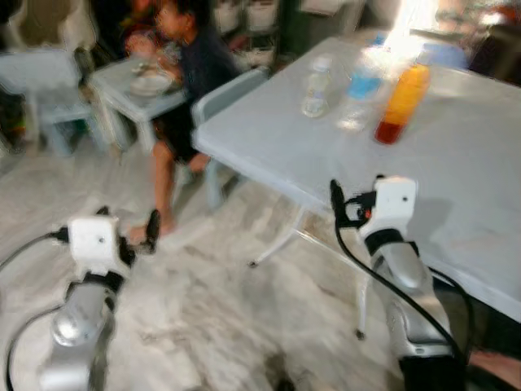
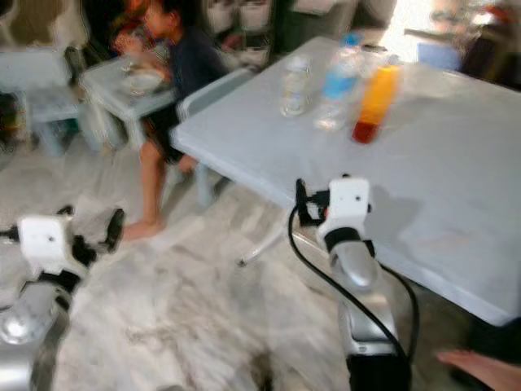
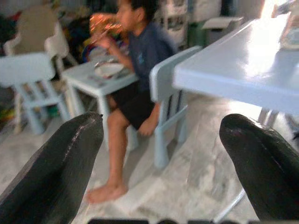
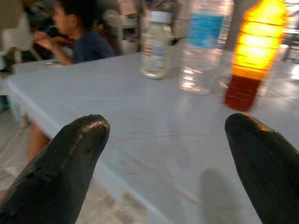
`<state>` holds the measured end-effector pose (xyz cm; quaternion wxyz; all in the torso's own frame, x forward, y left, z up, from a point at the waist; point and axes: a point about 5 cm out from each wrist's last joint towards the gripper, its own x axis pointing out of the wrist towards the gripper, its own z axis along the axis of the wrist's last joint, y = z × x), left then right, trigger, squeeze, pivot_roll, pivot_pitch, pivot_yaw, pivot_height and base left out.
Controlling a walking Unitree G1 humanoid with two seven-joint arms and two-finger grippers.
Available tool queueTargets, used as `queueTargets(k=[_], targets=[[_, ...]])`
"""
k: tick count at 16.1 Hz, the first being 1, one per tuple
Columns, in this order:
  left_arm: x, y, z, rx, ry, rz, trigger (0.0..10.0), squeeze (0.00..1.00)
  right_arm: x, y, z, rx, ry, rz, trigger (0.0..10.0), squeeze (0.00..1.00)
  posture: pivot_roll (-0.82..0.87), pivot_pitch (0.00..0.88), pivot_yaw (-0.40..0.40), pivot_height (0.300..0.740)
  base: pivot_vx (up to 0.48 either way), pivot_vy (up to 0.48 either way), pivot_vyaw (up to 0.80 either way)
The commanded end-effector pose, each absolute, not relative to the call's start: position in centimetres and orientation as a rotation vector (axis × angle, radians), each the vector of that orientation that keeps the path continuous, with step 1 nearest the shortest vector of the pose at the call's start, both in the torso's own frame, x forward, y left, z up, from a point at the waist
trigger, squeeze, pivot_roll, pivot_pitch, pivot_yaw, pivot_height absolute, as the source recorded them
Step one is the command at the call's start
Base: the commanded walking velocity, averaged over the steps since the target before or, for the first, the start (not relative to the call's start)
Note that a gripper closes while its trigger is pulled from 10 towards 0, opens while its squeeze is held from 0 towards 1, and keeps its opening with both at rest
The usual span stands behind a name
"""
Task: Restocking fridge
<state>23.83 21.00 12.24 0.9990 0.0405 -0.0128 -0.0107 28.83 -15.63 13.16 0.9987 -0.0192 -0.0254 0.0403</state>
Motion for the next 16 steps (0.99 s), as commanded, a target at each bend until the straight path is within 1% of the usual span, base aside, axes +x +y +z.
queueTargets(k=[1,5,6,13,14,16], targets=[[24.0,20.1,12.4,0.068,-0.030,-0.058,10.0,0.00,28.7,-16.2,13.6,-0.045,-0.068,0.067,10.0,0.00,-0.04,0.073,0.003,0.740,0.439,0.000,-0.80],[24.3,19.8,12.5,0.061,-0.035,-0.071,10.0,0.00,28.7,-15.9,13.7,-0.055,-0.080,0.074,10.0,0.00,-0.04,0.073,0.003,0.740,0.376,0.000,-0.80],[24.3,19.8,12.5,0.067,-0.033,-0.061,10.0,0.00,28.7,-15.8,13.7,-0.055,-0.081,0.080,10.0,0.00,-0.04,0.071,0.000,0.740,0.000,0.000,-0.80],[24.5,19.9,12.7,0.070,-0.049,-0.053,10.0,0.00,28.8,-14.9,14.2,-0.087,-0.120,0.143,10.0,0.00,-0.04,0.080,0.001,0.740,0.000,0.000,0.00],[24.5,19.9,12.8,0.070,-0.051,-0.055,10.0,0.00,28.8,-14.8,14.4,-0.088,-0.133,0.151,10.0,0.00,-0.04,0.081,0.002,0.740,0.000,0.000,0.46],[24.5,19.9,12.9,0.070,-0.053,-0.057,10.0,0.00,28.8,-14.8,14.5,-0.090,-0.134,0.149,10.0,0.00,-0.04,0.083,0.005,0.740,0.257,0.000,0.68]])
